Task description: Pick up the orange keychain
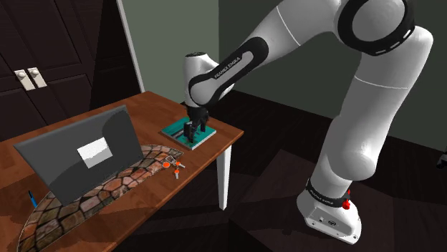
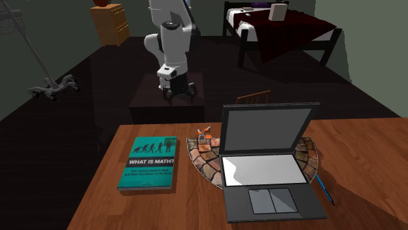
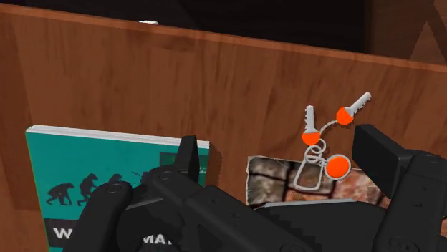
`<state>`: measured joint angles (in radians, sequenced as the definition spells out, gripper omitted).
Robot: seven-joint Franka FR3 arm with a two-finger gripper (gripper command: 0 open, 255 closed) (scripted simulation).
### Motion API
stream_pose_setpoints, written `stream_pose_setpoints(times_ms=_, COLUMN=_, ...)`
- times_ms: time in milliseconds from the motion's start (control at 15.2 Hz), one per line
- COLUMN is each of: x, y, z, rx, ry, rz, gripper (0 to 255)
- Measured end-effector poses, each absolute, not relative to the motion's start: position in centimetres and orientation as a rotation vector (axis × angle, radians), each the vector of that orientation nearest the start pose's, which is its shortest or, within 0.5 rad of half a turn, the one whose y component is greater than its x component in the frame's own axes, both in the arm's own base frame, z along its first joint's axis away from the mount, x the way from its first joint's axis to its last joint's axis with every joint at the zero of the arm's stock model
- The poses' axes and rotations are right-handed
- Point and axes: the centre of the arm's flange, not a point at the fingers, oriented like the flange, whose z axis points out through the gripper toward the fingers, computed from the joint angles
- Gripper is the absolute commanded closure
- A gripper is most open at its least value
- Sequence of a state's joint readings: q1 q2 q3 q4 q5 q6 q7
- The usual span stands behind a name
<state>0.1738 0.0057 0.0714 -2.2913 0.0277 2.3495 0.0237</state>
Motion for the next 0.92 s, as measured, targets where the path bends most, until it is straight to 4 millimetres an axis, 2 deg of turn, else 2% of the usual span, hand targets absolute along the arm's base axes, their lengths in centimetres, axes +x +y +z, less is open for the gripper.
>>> stream_pose_setpoints(times_ms=660, x=55.9, y=20.1, z=26.3, rx=-3.056, ry=-0.451, rz=-0.067, gripper=0)
stream_pose_setpoints(times_ms=924, x=56.5, y=20.9, z=23.9, rx=-3.051, ry=-0.464, rz=-0.067, gripper=0)
